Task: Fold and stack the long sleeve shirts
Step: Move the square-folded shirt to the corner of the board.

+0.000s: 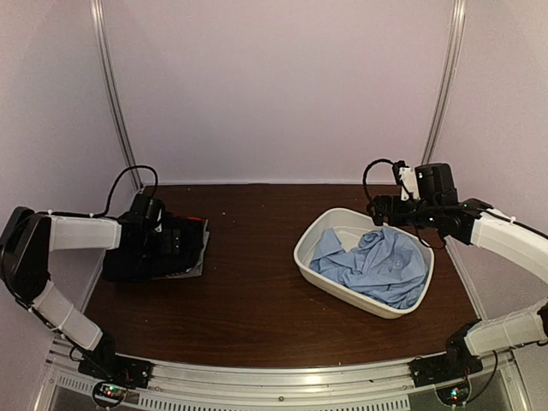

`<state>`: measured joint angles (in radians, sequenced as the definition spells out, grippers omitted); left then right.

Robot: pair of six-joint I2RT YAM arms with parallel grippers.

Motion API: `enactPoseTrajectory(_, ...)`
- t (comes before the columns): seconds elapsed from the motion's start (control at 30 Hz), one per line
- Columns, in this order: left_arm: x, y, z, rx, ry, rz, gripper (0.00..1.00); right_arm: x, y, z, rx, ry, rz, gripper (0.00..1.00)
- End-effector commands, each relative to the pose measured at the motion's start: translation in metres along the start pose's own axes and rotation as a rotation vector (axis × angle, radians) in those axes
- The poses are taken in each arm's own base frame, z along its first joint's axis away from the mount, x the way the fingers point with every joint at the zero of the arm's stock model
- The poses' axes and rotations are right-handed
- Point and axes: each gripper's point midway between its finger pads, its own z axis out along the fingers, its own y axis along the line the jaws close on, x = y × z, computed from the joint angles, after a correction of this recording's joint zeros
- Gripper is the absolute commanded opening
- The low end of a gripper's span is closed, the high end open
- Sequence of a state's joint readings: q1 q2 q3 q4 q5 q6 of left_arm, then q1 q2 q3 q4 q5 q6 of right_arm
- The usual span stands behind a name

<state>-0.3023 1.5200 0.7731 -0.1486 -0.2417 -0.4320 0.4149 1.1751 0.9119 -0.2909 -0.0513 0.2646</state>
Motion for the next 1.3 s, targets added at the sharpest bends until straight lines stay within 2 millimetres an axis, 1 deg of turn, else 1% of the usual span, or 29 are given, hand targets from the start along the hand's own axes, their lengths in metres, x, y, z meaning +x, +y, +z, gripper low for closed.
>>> enactPoseTrajectory(0.0,-0.045,-0.008,-0.034,0.049,-0.121,0.016,0.97,-0.015,0.009,-0.008,-0.037,-0.045,-0.010,1.00)
enactPoseTrajectory(0.07,-0.056,-0.019,-0.053,0.107,-0.168,0.018,0.98,-0.011,0.008,-0.009,-0.034,-0.043,-0.004,1.00)
enactPoseTrajectory(0.13,-0.061,-0.036,-0.072,0.154,-0.211,0.038,0.98,-0.006,0.007,-0.009,-0.039,-0.039,0.006,1.00)
enactPoseTrajectory(0.2,-0.060,-0.053,-0.085,0.188,-0.235,0.054,0.98,-0.001,0.008,-0.007,-0.050,-0.033,0.016,1.00)
enactPoseTrajectory(0.27,-0.055,-0.072,-0.091,0.210,-0.246,0.079,0.98,0.003,0.010,-0.006,-0.065,-0.027,0.027,1.00)
enactPoseTrajectory(0.33,-0.046,-0.087,-0.088,0.207,-0.239,0.112,0.97,0.003,0.013,-0.005,-0.083,-0.025,0.036,1.00)
enactPoseTrajectory(0.4,-0.037,-0.100,-0.079,0.186,-0.219,0.156,0.98,0.002,0.016,-0.004,-0.093,-0.021,0.041,1.00)
enactPoseTrajectory(0.47,-0.027,-0.108,-0.068,0.143,-0.183,0.200,0.98,0.000,0.017,-0.005,-0.097,-0.022,0.046,1.00)
enactPoseTrajectory(0.53,-0.017,-0.110,-0.057,0.086,-0.135,0.234,0.98,-0.001,0.017,-0.007,-0.097,-0.026,0.054,1.00)
enactPoseTrajectory(0.6,-0.006,-0.106,-0.048,0.026,-0.097,0.262,0.97,0.001,0.018,-0.008,-0.100,-0.029,0.061,1.00)
enactPoseTrajectory(0.67,0.004,-0.096,-0.041,-0.033,-0.067,0.272,0.96,0.003,0.017,-0.009,-0.100,-0.025,0.068,1.00)
enactPoseTrajectory(0.9,0.020,-0.065,-0.033,-0.185,-0.025,0.322,0.94,0.005,0.019,-0.005,-0.104,-0.011,0.085,1.00)
enactPoseTrajectory(1.0,0.023,-0.051,-0.029,-0.238,-0.005,0.332,0.94,0.006,0.017,0.000,-0.083,0.011,0.086,1.00)
enactPoseTrajectory(1.17,0.025,-0.022,-0.023,-0.277,0.029,0.307,0.94,0.014,-0.006,0.010,0.071,0.087,0.060,1.00)
enactPoseTrajectory(1.27,0.020,-0.012,-0.020,-0.280,0.030,0.284,0.94,0.019,-0.011,0.016,0.105,0.117,0.049,1.00)
